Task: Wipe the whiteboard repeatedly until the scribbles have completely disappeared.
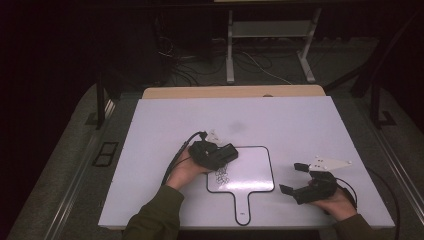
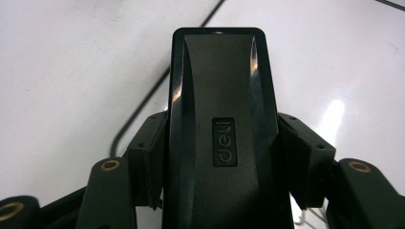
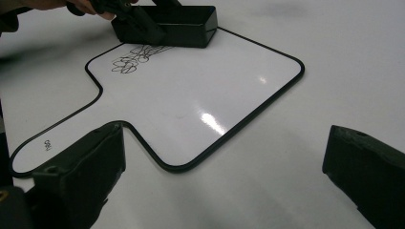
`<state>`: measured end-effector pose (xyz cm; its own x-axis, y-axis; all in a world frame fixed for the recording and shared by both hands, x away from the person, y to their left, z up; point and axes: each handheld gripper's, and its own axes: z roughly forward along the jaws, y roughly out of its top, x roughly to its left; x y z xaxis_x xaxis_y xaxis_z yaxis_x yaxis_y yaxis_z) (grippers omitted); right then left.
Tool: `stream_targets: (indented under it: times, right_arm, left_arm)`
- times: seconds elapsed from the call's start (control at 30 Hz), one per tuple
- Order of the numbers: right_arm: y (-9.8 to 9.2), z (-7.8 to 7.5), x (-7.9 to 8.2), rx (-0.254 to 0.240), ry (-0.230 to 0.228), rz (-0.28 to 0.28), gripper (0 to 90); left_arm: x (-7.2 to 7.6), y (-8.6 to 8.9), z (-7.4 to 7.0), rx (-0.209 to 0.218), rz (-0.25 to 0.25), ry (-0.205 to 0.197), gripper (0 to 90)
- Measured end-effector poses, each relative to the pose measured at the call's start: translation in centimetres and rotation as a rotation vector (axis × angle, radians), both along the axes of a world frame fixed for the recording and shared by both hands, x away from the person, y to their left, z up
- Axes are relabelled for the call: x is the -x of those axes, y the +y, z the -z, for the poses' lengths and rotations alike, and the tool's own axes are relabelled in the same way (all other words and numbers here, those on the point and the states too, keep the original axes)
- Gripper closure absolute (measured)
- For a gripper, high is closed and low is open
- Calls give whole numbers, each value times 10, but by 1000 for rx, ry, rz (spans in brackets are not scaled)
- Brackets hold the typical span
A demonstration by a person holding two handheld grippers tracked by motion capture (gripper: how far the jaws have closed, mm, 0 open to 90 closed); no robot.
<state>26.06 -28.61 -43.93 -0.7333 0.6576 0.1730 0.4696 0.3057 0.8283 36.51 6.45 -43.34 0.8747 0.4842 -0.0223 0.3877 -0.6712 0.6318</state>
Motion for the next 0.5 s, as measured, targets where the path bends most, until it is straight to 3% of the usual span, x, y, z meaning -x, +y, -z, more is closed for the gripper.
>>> stream_targets:
  times: [0.5]
  right_arm:
    - [0,0,0,0,2,2,0]
  left_arm:
    - [22,-2,-1,-14,34,16,395]
